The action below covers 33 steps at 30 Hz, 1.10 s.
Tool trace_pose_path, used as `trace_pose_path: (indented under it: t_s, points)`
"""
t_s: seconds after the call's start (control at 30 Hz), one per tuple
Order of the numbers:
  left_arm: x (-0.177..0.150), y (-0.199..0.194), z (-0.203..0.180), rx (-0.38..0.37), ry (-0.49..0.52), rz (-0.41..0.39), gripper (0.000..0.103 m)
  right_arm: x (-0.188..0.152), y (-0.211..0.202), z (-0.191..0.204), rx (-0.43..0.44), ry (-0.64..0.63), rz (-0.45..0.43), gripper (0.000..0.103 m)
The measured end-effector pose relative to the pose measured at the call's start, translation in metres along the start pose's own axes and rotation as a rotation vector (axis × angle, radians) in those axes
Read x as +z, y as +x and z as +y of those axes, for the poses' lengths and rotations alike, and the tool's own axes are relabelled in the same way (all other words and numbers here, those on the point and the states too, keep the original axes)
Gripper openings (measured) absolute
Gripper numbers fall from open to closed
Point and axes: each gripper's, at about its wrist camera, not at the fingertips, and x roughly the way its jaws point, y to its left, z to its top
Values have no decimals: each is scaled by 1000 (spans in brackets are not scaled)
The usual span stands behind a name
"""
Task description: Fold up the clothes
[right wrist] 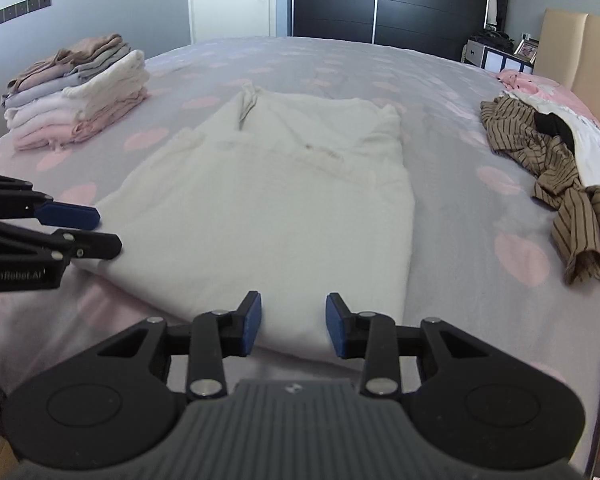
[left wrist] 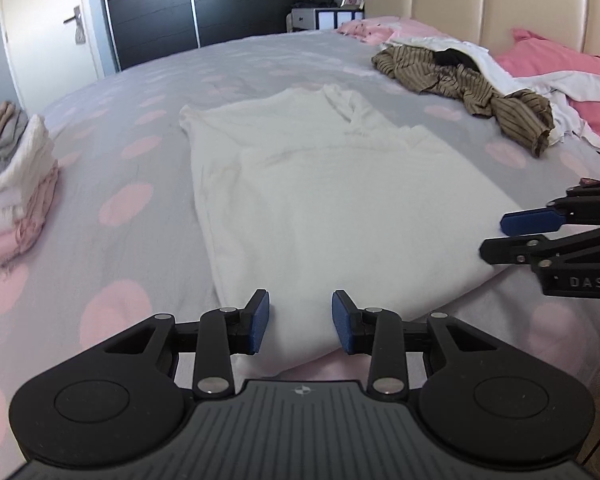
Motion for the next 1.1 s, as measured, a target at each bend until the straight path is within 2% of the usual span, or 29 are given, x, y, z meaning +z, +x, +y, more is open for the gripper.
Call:
trace_pose_path:
  t_s: [0.1, 0.3, 0.37, 0.43, 0.47, 0.57, 0.6, 0.67, 0.73, 0.8, 0.87, 1.0, 1.1]
  points:
    - [-10, 3, 10, -19, -62, 25, 31, -10, 4, -2, 9, -11, 7, 38]
    - [-19, -2, 18, -12, -72, 26, 31, -14, 0, -8, 16, 1, 26, 35]
    - [-22, -4, 25, -3, -104, 47, 43, -13, -3, -12, 15, 16, 35, 33]
    - [-25, -7, 35, -28, -146, 51, 44, -14, -8, -15, -2, 16, 44, 32]
    - [-25, -10, 36, -28, -141, 47, 44, -14, -10, -18, -20, 25, 51, 32]
    - [-25, -19, 33, 22, -82, 51, 42, -17, -18, -33, -107, 99, 92, 42]
    - [-25, -21, 32, 43, -64, 58, 43, -19, -21, -41, -136, 132, 106, 42]
    - [-24, -26, 29, 80, -29, 57, 43, -19, -28, -51, -142, 161, 96, 42]
    - [-20, -35, 20, 109, 42, 19, 42, -17, -36, -47, -138, 115, 64, 43]
    - [-17, -41, 6, 116, 135, -16, 43, -18, -42, -33, -129, 11, 40, 49]
    - [-17, -44, -9, 116, 246, -34, 43, -19, -43, -18, -109, -93, 27, 49]
    - [-29, -38, -44, 162, 518, -32, 43, -25, -41, 6, -99, -310, 25, 49]
    - [-41, -26, -58, 182, 643, -1, 43, -32, -35, 20, -126, -462, 32, 49]
